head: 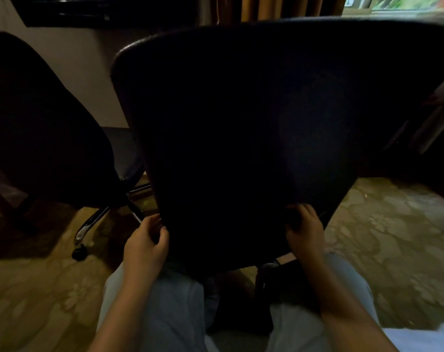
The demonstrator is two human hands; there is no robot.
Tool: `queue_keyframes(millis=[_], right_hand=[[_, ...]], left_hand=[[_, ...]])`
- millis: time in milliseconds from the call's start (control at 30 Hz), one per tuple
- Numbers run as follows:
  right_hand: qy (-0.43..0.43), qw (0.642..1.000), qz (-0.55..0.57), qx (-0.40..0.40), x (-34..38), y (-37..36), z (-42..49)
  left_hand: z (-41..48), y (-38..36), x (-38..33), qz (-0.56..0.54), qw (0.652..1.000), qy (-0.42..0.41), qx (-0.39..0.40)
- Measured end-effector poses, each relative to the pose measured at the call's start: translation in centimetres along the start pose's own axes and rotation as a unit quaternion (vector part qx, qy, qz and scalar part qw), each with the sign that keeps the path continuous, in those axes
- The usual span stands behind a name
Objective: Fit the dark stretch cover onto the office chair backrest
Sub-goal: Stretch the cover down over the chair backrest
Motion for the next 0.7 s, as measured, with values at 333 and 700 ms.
queue_keyframes(millis=[333,700], right_hand=[[-0.2,0.959,0.137,-0.144,-0.5,0.5,0.5],[-0.008,0.992,0.11,-0.067,2.6,-1.4,-0.4]], left_hand=[[-0.3,-0.2,-0.7,-0.023,1.0,0.017,-0.008],[-0.5,-0.2,-0.5,0.018,1.0,0.0,0.014]])
Point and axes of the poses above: each hand's wrist, its own z-axis towards the middle knuckle, its own y-axis out of the back of the hand, x = y × z, the point moved 4 cm from there along z, towards the middle knuckle, and after that the axes turned 12 degrees about y, right-handed, at the moved point
